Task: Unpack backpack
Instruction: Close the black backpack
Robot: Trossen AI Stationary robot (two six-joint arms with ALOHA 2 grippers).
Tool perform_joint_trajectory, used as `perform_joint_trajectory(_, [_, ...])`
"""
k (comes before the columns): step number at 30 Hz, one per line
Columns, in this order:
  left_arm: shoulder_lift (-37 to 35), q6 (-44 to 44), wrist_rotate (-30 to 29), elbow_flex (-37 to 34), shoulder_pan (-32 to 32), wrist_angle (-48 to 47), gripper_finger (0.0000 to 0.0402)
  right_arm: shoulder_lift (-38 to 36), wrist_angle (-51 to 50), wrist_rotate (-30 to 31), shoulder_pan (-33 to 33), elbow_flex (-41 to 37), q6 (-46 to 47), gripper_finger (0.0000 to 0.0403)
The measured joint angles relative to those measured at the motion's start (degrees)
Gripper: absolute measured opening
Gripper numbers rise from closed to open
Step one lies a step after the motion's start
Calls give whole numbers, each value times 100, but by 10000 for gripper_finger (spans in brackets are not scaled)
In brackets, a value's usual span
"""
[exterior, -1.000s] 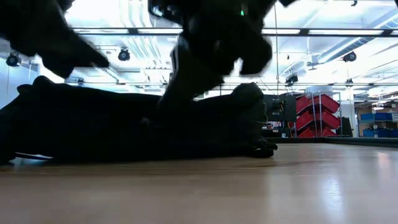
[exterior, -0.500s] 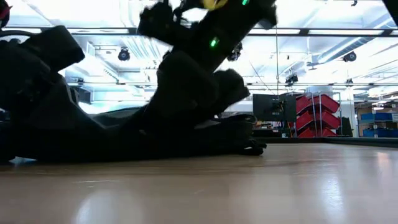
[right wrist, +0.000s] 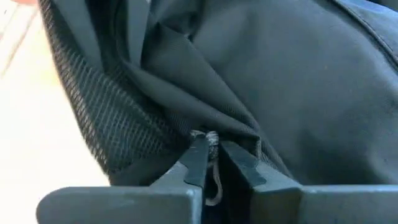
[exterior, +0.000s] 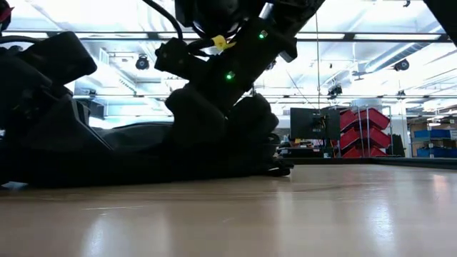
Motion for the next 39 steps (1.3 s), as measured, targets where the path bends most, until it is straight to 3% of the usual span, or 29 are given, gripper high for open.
perform_joint_trajectory(4, [-138, -174, 125, 11, -11, -431, 63, -275, -542, -4, 119, -18, -19, 11])
perform_joint_trajectory(10, [-637, -801, 240, 9, -20, -1789, 54, -1063, -1581, 107, 258, -58, 68, 1])
perform_joint_trajectory(18, [-945, -1105, 444, -2, -97, -2813, 42, -1840, -3030, 914, 294, -409, 570, 1])
perform_joint_trajectory(21, [-960, -1056, 446, 0, -109, -2810, 41, -2018, -2473, 618, 296, -641, 595, 1])
perform_joint_trajectory(26, [-1033, -917, 445, 4, -109, -2828, 45, -1963, -1241, -560, 307, -829, 359, 1])
perform_joint_trajectory(29, [-1107, -967, 575, 4, -106, -2724, 45, -1766, -460, -922, 333, -916, 118, 0])
perform_joint_trajectory(33, [-1149, -922, 602, 5, -107, -2552, 45, -1239, 298, -931, 370, -925, -307, 13])
perform_joint_trajectory(39, [-1147, -917, 600, 6, -105, -2480, 43, -522, 662, -906, 261, -591, -507, 84])
